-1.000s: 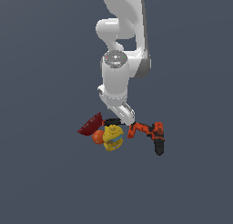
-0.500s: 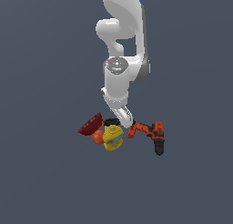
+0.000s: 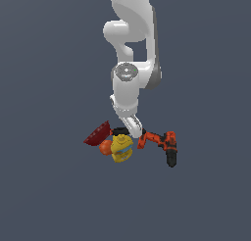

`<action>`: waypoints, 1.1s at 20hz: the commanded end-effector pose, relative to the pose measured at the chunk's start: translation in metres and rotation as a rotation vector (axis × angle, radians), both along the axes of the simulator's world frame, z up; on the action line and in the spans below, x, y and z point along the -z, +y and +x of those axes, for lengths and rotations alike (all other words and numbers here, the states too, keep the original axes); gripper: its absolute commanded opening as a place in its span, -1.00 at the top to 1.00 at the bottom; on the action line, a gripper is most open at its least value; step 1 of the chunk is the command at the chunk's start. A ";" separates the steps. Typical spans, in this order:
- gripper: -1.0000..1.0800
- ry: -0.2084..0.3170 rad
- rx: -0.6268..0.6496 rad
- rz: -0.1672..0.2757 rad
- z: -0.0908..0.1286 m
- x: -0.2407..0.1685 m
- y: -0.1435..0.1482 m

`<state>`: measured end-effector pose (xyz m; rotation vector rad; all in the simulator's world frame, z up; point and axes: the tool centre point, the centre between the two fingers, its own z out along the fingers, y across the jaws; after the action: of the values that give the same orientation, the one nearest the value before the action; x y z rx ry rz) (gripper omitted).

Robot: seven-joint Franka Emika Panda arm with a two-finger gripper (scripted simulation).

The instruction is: Pick up a designated object from a clutter of objects.

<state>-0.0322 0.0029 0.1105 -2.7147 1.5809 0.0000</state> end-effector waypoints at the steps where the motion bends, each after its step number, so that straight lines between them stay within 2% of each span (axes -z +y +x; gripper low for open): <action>1: -0.92 0.001 0.001 0.000 0.000 0.005 0.000; 9: -0.92 0.000 0.003 0.000 -0.001 0.039 0.000; 15: -0.92 0.000 0.004 0.000 -0.001 0.048 0.000; 16: 1.00 0.000 0.004 0.000 -0.001 0.048 0.000; 22: 1.00 0.000 0.004 0.000 -0.001 0.048 0.000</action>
<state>-0.0275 0.0066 0.0702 -2.7078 1.5722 -0.0216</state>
